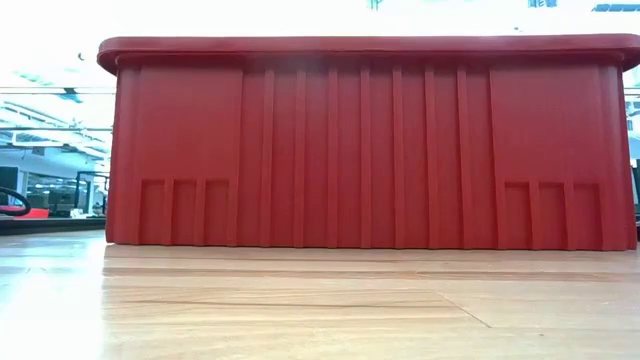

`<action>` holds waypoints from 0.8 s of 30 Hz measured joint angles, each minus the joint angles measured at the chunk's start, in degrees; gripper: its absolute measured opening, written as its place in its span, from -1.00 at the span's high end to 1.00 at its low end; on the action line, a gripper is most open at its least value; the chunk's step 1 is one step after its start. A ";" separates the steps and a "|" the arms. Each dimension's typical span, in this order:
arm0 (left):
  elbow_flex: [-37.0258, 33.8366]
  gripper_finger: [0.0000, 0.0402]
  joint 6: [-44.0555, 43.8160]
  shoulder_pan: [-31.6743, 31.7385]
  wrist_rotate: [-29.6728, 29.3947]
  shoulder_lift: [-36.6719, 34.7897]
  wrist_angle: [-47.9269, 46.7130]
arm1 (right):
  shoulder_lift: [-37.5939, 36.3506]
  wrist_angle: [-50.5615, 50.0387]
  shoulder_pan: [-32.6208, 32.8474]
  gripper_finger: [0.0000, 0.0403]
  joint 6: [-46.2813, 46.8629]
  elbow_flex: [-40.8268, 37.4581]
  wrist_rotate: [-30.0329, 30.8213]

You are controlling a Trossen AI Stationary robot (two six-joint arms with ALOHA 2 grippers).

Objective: Pick and place slides into bin
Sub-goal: Return to Home Position

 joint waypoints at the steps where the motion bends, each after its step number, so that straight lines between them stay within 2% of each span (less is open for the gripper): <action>1: 0.00 -0.02 0.44 0.76 0.53 -0.01 0.75 | 0.00 0.00 0.00 0.00 0.01 0.00 0.00; 11: 0.00 -0.02 1.34 2.42 -3.40 -3.59 2.74 | -0.41 -0.39 0.00 0.00 -1.92 0.00 -0.04; 18: -0.03 -0.02 1.72 2.42 -4.51 -7.06 -0.36 | -4.37 -5.54 -0.02 0.00 -4.57 -0.18 0.02; 24: -4.50 -0.02 1.02 2.42 -6.40 -11.24 2.32 | -11.19 -0.60 -0.02 0.00 -5.77 -7.62 0.04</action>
